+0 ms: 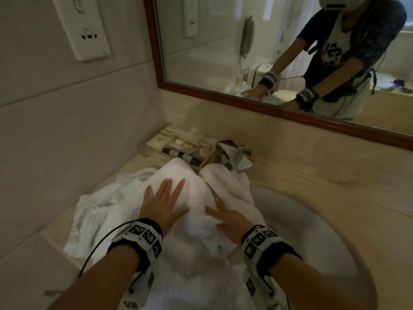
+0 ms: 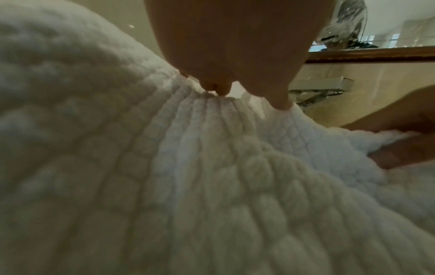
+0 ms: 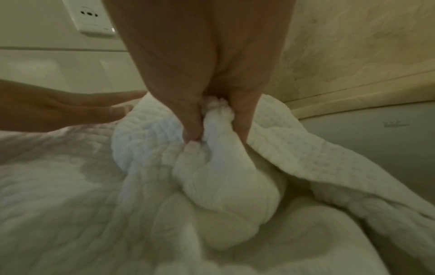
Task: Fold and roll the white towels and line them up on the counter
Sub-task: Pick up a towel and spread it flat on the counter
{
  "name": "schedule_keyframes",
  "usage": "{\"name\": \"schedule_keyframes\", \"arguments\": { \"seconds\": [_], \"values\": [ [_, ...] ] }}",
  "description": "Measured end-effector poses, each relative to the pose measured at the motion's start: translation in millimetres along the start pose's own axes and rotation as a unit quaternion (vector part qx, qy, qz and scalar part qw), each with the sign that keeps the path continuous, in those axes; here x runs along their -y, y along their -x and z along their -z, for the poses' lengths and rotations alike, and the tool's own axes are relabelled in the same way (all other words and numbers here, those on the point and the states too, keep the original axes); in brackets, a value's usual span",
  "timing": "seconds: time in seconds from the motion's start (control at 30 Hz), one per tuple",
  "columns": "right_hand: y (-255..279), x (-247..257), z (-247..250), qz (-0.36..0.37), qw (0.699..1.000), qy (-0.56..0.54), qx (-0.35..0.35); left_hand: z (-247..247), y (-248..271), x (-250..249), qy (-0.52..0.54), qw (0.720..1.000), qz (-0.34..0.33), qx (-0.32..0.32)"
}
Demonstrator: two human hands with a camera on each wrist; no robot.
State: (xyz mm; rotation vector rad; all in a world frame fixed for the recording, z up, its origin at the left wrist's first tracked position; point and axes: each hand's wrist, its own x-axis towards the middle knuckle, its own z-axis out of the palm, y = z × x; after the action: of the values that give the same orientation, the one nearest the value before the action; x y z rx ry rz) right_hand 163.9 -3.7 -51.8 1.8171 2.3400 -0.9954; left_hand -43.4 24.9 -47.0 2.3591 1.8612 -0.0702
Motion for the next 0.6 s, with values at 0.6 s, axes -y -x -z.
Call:
{"name": "schedule_keyframes", "arguments": {
  "seconds": [0.6],
  "values": [
    [1.6,3.0,9.6,0.077,0.993,0.066,-0.062,24.3,-22.3,13.7,-0.018,0.995,0.024,-0.095]
  ]
}}
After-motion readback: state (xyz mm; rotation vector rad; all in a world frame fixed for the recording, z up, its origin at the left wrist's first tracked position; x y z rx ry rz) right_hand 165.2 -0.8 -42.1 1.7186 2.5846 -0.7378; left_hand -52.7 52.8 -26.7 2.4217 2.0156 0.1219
